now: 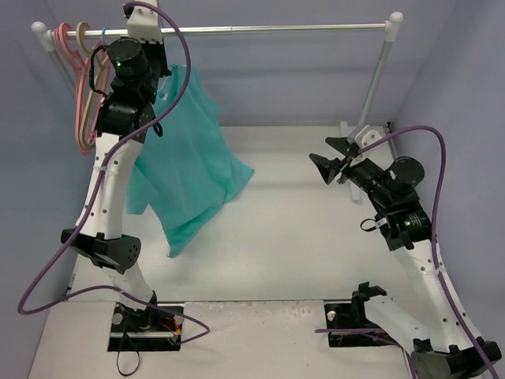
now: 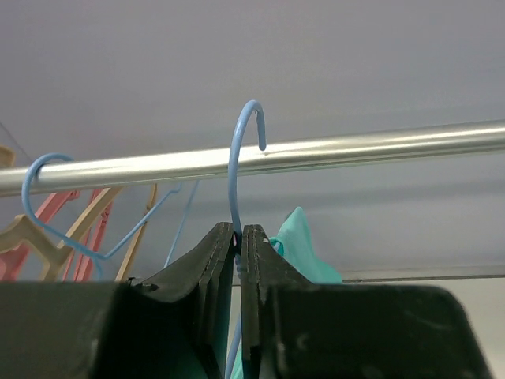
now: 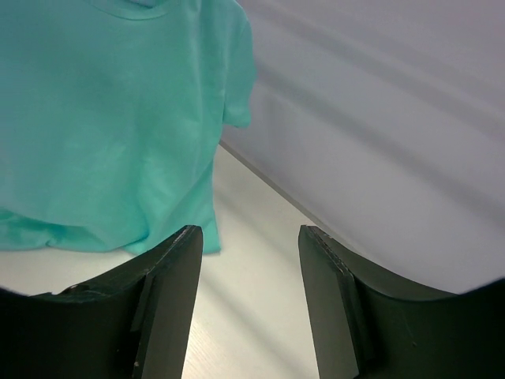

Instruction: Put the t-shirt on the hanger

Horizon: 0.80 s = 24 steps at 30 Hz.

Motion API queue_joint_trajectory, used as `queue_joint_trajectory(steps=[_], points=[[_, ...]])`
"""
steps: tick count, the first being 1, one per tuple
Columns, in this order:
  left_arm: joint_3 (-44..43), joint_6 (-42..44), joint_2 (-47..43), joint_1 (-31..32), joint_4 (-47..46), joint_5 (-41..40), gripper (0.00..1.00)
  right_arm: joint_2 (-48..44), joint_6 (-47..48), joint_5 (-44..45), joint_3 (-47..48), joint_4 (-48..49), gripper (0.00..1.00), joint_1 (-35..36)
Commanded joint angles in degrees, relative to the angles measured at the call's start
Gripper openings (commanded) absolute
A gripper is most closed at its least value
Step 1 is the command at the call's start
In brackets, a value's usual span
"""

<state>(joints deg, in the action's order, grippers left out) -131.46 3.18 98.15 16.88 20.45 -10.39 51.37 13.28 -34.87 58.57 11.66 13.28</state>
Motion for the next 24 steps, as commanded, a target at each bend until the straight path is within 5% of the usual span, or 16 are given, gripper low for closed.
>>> queue_joint_trajectory(steps=[1,16,24], points=[[-3.36,-4.31,-0.24,-2.72,-8.4,2.38,0.0,-2.06,-0.71,-1.07,-0.38,3.46,0.52,0.43],[-5.74,-10.38,3.8,-9.85,-10.35,8.37,0.0,-4.62,0.52,-0.55,-3.02,1.96,0.52,0.43],[-0.03,-10.47,3.54,-10.47,-9.55,9.6,0.0,-4.27,0.52,-0.46,-3.46,2.23,0.52,0.43]])
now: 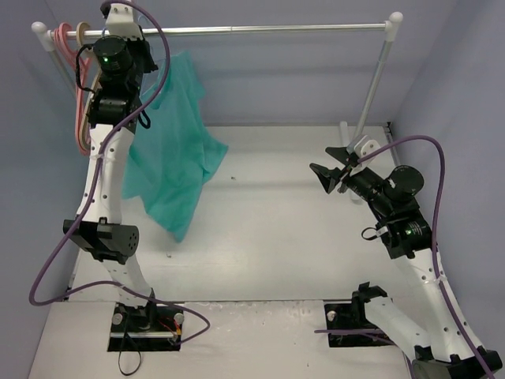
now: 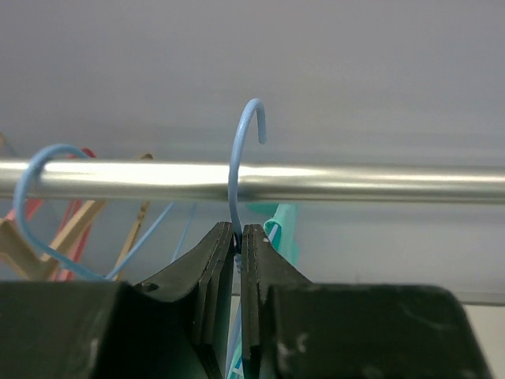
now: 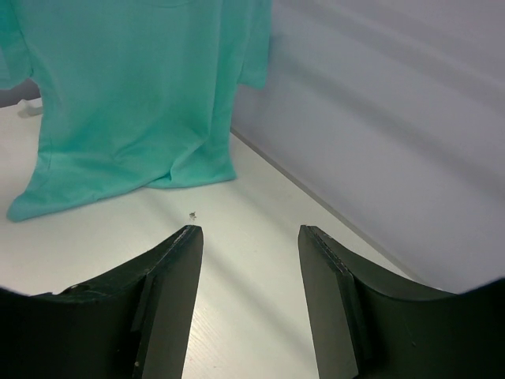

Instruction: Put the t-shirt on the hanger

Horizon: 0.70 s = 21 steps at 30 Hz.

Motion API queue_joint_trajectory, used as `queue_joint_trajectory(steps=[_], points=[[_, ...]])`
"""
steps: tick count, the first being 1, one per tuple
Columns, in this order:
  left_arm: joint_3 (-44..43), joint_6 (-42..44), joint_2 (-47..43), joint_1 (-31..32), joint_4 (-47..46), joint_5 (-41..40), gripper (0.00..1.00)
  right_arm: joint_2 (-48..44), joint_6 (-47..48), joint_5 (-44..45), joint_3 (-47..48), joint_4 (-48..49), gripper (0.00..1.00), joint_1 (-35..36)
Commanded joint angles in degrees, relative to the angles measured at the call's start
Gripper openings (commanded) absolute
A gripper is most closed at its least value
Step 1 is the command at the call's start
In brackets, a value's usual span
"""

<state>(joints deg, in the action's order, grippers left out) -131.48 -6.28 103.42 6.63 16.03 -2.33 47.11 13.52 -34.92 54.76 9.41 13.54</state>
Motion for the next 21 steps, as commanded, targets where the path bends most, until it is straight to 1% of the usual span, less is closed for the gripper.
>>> queue_joint_trajectory(steps=[1,6,7,10,11,13,14,16,17,19,21], points=[[0.52,-1.45,-1.73,-0.3,-4.79,1.62,0.0,0.17,0.28,-0.42,0.34,4.48,0.52,0.17],[2.01,-1.89,-2.25,-0.39,-2.77,2.06,0.0,0.26,0.19,-0.24,0.26,3.95,0.53,0.17],[2.71,-1.89,-2.6,-0.39,-2.85,1.98,0.11,0.26,0.11,-0.07,0.17,3.86,0.54,0.08],[5.0,-1.45,-4.45,-0.48,-2.67,1.98,0.27,0.0,0.1,0.9,0.08,3.42,0.54,0.17],[5.09,-1.36,-5.23,-0.48,-2.24,2.15,0.4,-0.09,0.1,1.16,0.17,2.99,0.55,0.08],[4.92,-1.1,-6.12,-0.39,-0.83,2.33,0.53,-0.35,-0.24,1.69,0.61,2.72,0.56,0.17],[4.83,-0.92,-7.34,-0.39,-0.22,2.24,0.65,-0.44,-0.86,3.09,0.78,2.72,0.56,0.17],[4.66,-0.75,-9.62,-0.48,1.89,1.46,0.72,-1.06,-1.13,4.67,1.31,2.54,0.59,0.17],[4.65,-0.66,-10.59,-0.48,2.77,1.19,0.77,-1.23,-1.56,7.21,1.49,2.37,0.6,0.17],[4.92,-0.83,-13.57,-0.39,6.1,0.57,0.8,-1.93,-1.83,10.12,2.1,1.58,0.63,0.17],[5.0,-2.14,-16.04,-0.39,11.46,0.48,0.8,-3.16,-2.18,15.21,2.37,-0.26,0.67,0.17]])
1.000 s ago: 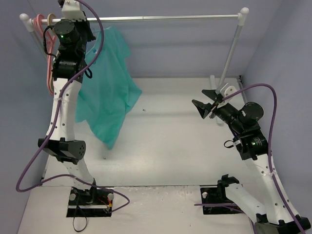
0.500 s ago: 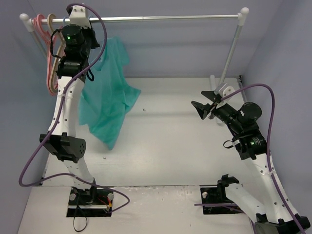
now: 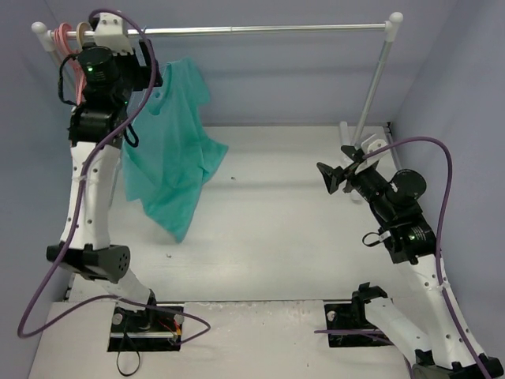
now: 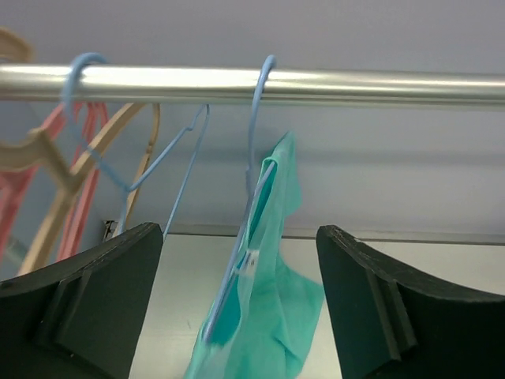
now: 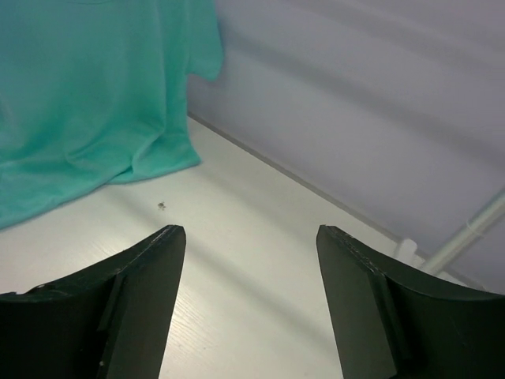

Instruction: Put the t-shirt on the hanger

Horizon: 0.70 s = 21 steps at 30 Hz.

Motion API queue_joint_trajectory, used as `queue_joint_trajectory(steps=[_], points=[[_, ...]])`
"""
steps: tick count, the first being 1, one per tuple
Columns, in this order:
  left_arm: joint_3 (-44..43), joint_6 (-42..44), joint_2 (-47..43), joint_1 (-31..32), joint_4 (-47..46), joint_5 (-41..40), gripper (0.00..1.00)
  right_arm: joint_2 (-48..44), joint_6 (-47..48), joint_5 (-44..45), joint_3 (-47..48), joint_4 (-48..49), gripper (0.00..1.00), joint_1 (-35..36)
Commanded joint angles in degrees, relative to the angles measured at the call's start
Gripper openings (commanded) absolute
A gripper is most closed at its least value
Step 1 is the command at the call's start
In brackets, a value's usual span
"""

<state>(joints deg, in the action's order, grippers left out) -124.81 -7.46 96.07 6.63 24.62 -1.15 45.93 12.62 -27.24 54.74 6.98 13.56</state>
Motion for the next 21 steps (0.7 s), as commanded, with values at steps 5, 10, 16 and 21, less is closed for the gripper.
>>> queue_joint_trajectory(steps=[5,10,16,21], points=[[6.92,-2.73,-22.13,-0.05,14.65,3.43,0.8,-6.64,-6.64,20.11,3.36,-4.69,0.84,0.15],[31.1,-3.17,-44.17,0.75,15.88,-3.41,0.8,-14.28,-6.12,27.07,1.6,-11.8,1.0,0.32],[41.31,-2.29,-56.93,0.75,26.79,-7.55,0.8,-18.06,-6.9,35.06,2.3,-19.54,1.0,4.45],[46.06,-3.52,-62.84,0.75,32.94,-9.05,0.8,-22.9,-8.84,35.95,1.42,-23.41,1.0,6.82]])
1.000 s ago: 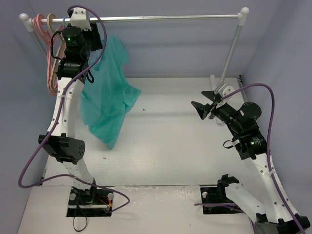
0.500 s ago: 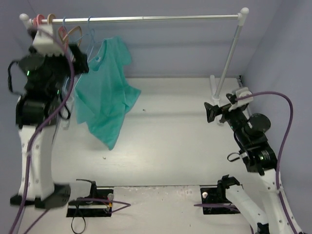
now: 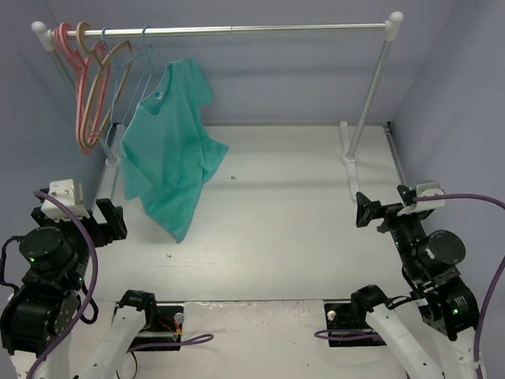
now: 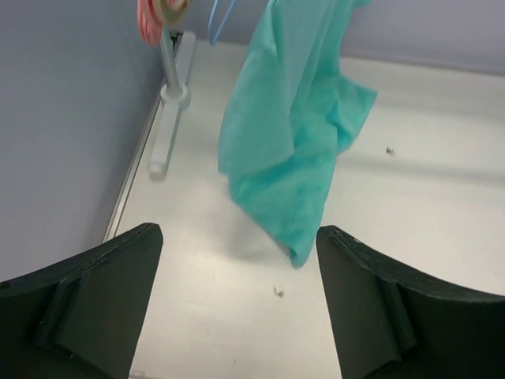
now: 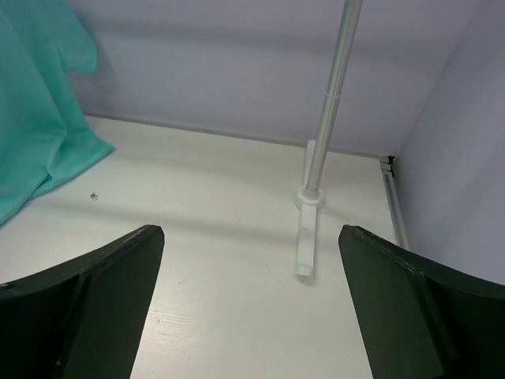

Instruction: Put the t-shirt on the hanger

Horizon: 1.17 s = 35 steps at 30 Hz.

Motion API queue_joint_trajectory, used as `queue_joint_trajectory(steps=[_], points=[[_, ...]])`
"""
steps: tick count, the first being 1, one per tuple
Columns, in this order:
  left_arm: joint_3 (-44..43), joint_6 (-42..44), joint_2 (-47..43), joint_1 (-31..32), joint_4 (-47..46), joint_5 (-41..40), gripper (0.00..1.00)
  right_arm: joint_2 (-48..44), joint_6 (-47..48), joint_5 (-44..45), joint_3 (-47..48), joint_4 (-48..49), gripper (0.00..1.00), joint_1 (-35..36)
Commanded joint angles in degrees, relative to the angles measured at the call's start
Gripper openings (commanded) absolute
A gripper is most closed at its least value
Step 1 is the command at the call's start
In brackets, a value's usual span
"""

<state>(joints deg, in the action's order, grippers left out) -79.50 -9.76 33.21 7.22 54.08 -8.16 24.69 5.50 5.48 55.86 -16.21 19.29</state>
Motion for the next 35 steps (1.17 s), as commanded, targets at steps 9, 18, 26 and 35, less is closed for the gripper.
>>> queue_joint_trajectory(steps=[9,18,26,35], points=[[4.71,-2.37,-5.96,0.16,6.64,-1.42,0.8,-7.9,-4.61,6.3,-1.63,-1.37,1.0,3.82],[4.54,-3.95,-7.63,0.16,8.4,-2.73,0.8,-9.31,-7.87,8.76,-3.03,-1.63,1.0,5.49],[0.67,-3.95,-5.88,0.07,12.1,-3.18,0.8,-8.34,-9.72,12.81,-2.86,-0.76,1.0,6.81],[-0.56,-4.04,-5.61,0.07,13.5,-4.23,0.8,-7.9,-7.43,12.63,-3.03,-0.14,1.0,7.95]])
